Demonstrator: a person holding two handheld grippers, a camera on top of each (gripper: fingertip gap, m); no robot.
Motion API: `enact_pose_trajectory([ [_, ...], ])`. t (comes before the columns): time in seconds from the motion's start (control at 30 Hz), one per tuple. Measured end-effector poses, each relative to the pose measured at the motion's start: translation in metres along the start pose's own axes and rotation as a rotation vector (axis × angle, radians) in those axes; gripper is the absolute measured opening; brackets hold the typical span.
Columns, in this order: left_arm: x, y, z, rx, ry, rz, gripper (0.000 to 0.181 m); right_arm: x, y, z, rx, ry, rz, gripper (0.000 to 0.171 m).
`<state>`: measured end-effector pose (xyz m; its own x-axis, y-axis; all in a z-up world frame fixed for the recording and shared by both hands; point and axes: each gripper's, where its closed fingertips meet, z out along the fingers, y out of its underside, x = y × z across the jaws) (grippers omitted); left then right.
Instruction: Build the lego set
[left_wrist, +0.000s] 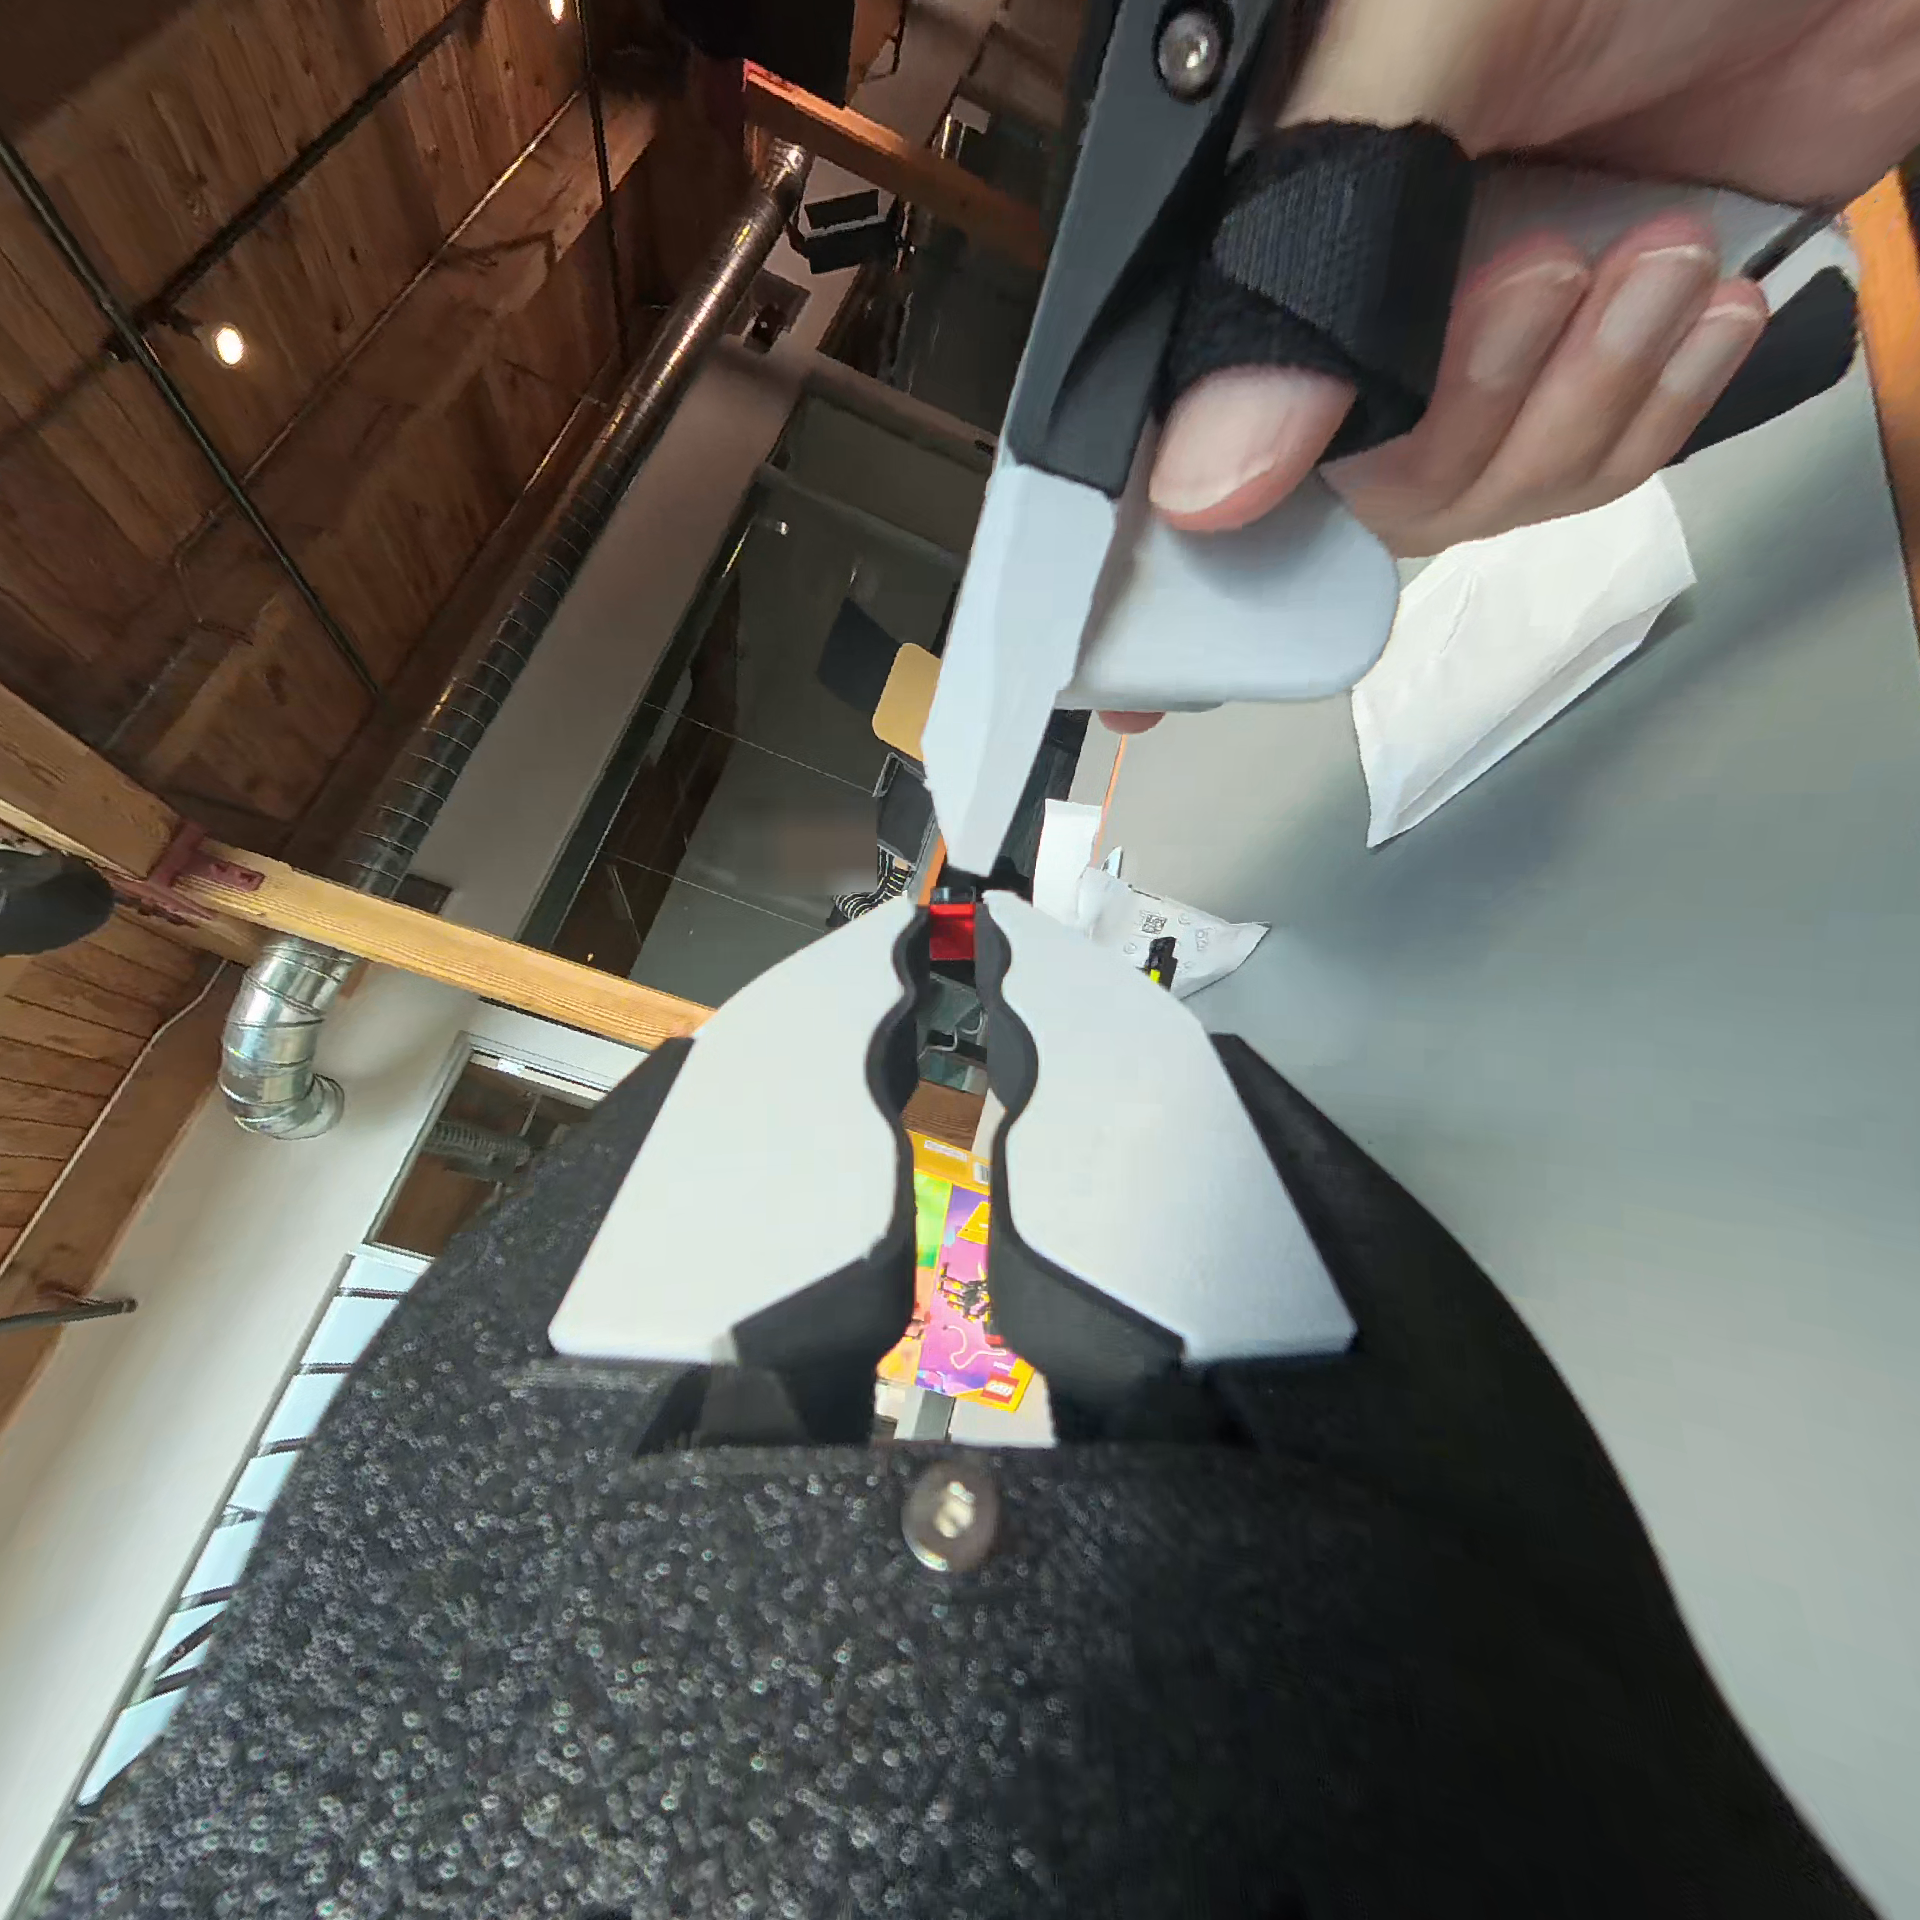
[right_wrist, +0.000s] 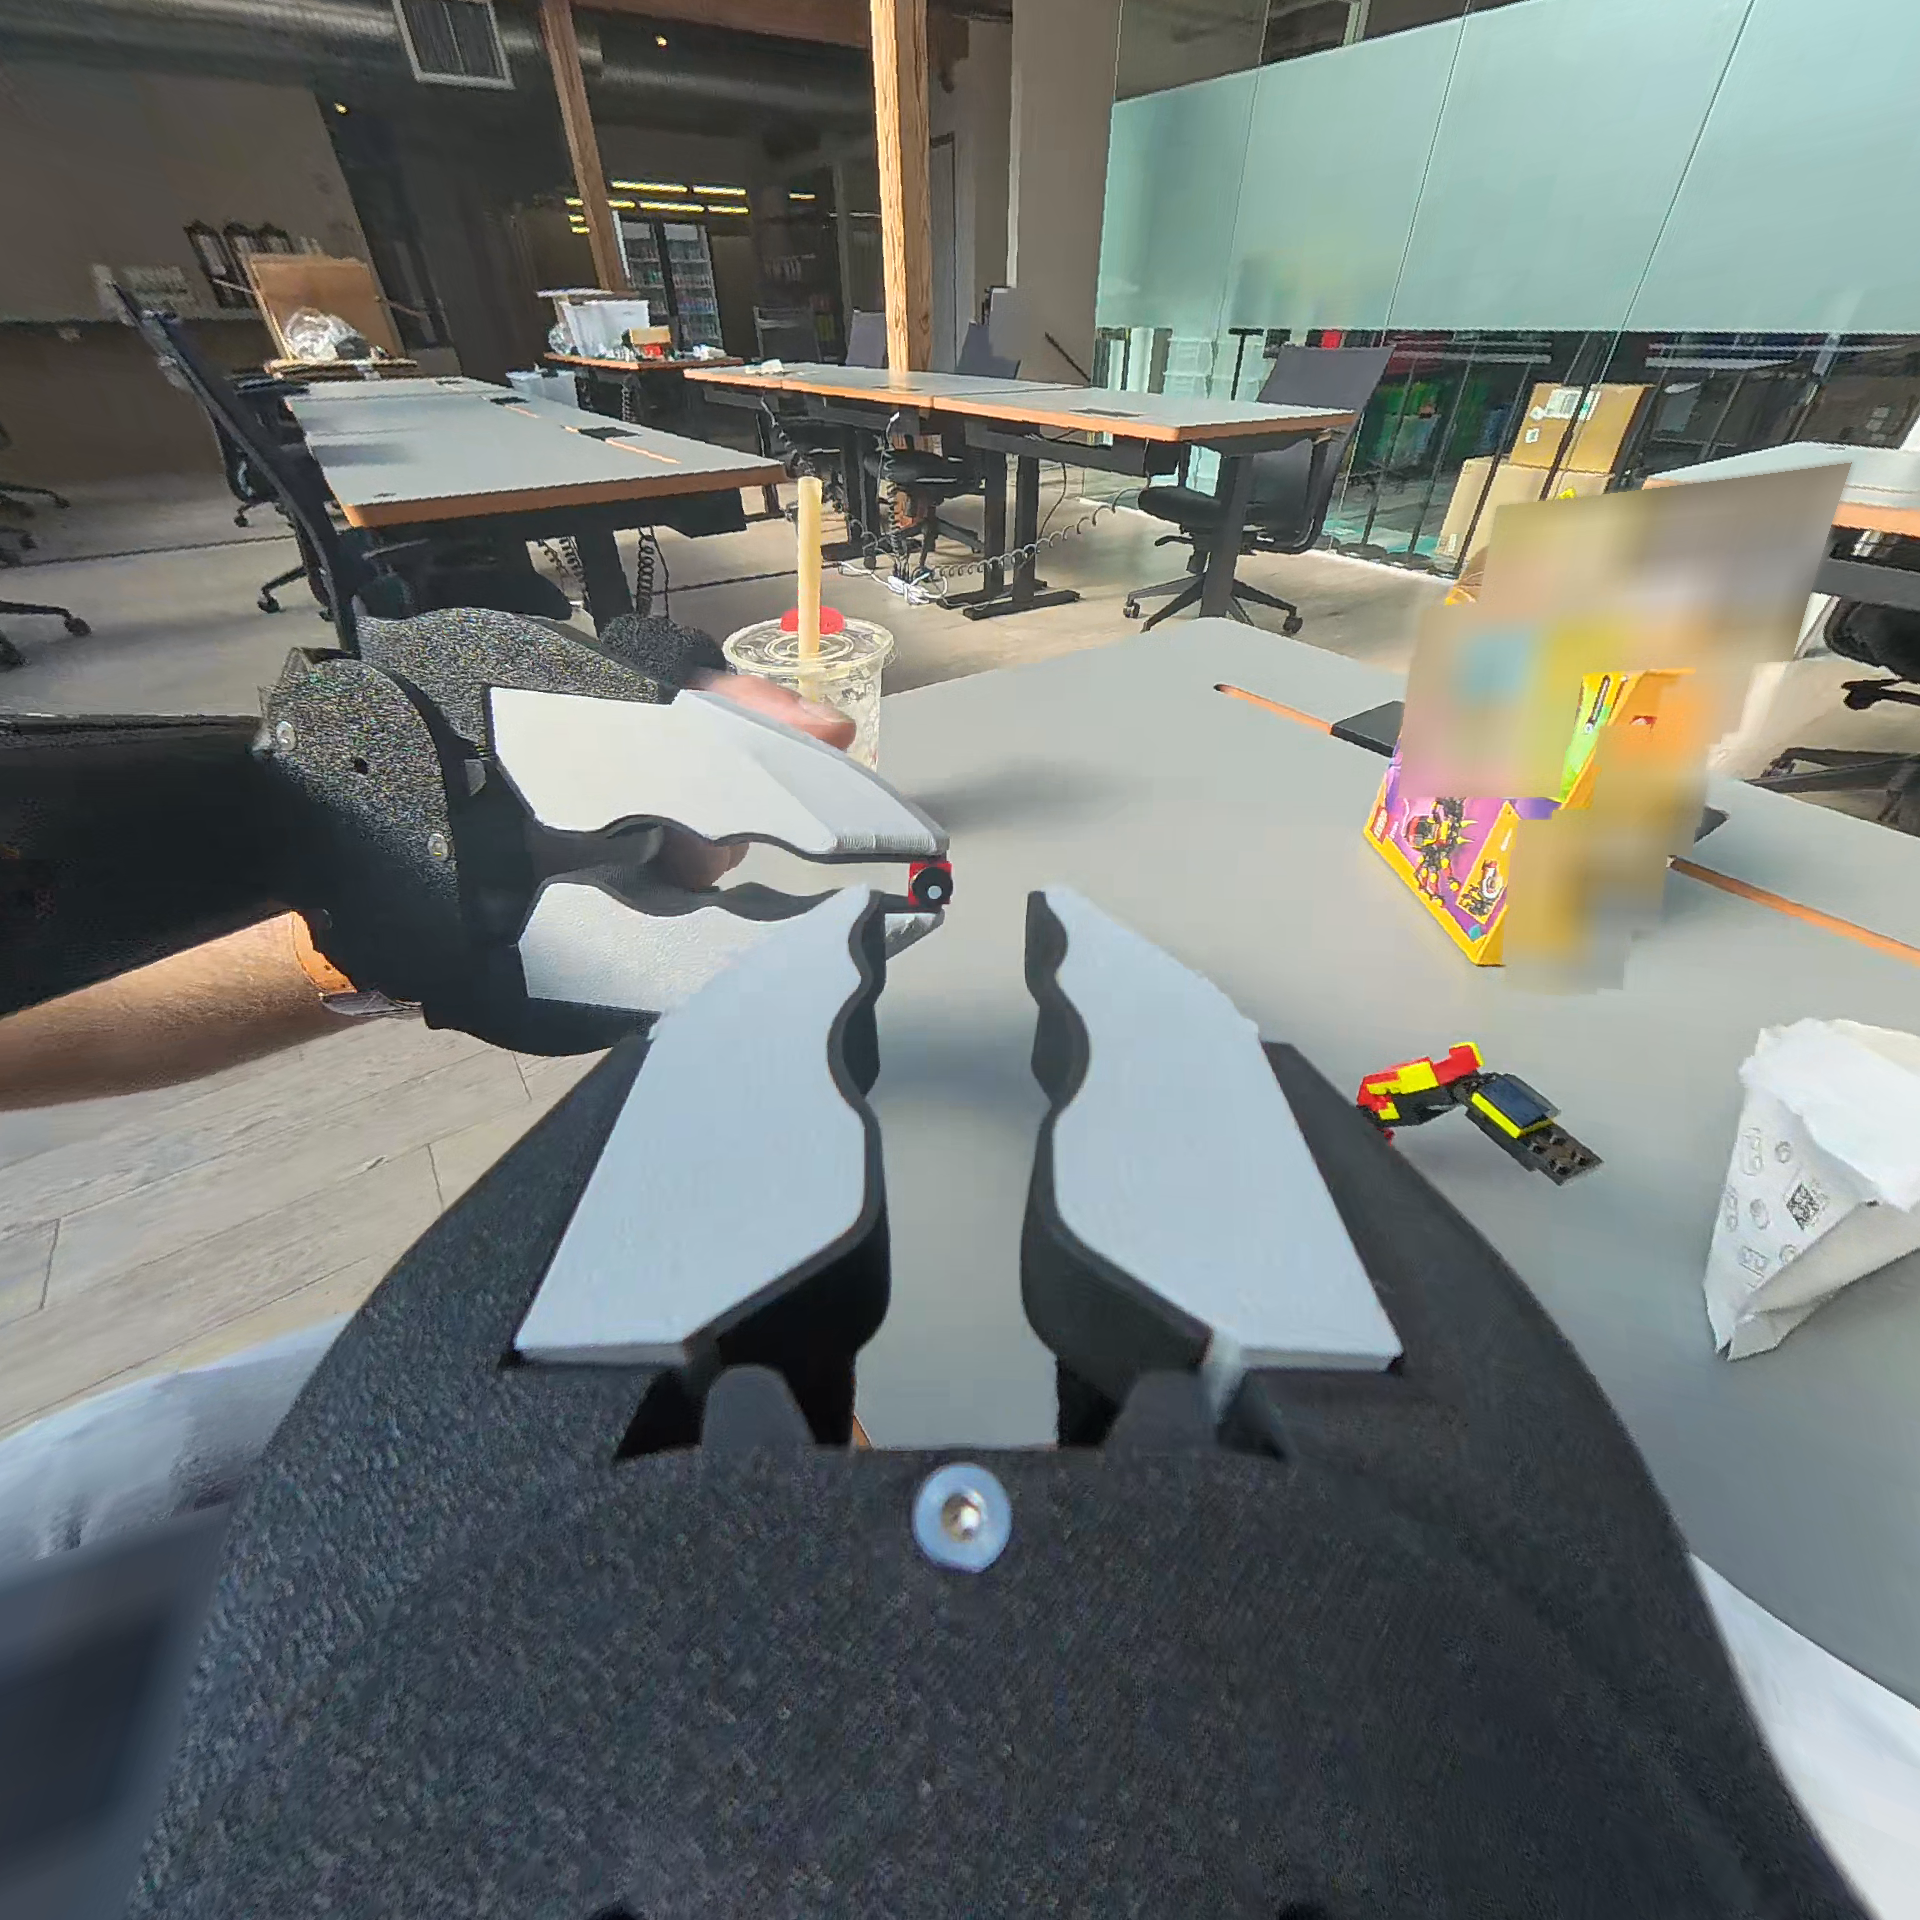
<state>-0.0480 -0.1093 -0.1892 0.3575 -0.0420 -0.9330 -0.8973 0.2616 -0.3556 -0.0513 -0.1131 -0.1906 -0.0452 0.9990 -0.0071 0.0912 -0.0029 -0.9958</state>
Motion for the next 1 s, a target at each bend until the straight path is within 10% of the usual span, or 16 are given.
enact_pose_trajectory([
  [1.0, -0.045, 0.065, 0.065, 0.121, -0.057, 0.158, 0.008, 0.077, -0.029, 0.058, 0.020, -0.100, -0.149, 0.017],
])
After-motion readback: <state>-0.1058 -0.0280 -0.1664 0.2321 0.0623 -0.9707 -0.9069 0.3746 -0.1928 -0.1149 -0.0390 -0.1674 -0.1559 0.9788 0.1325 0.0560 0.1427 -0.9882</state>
